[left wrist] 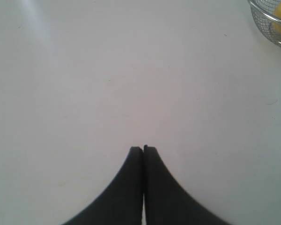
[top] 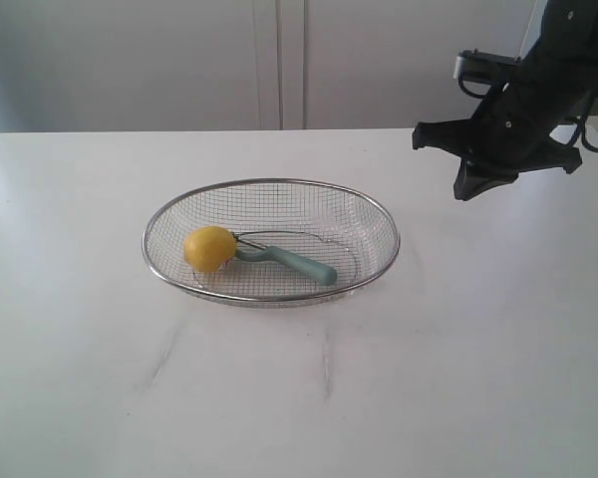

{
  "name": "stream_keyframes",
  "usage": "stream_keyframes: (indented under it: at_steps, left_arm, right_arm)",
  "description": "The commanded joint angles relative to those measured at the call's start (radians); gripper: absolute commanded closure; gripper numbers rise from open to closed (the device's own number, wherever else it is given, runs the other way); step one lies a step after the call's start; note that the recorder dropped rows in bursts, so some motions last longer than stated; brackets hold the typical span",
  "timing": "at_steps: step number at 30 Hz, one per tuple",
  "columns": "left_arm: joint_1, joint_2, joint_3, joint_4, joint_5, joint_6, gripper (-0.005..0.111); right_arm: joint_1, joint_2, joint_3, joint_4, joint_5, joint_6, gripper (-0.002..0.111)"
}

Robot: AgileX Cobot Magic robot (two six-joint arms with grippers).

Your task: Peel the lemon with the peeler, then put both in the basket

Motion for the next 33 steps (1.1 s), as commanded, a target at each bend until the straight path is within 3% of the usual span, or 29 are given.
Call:
stream_keyframes:
  at_steps: [1, 24, 33]
  left_arm:
    - [0.001, -0.004, 0.007, -0.002, 0.002, -0.006, 0.107]
    - [0.001, -0.004, 0.007, -0.002, 0.002, -0.006, 0.107]
    - [0.001, -0.004, 0.007, -0.002, 0.002, -0.006, 0.107]
  right_arm:
    - [-0.004, -0.003, -0.003, -0.008, -0.004, -0.001, 0.108]
    - [-0.002, -0.226, 0.000, -0.041, -0.004, -0.065, 0.108]
    - [-0.002, -0.415, 0.184, -0.074, -0.162, -0.065, 0.108]
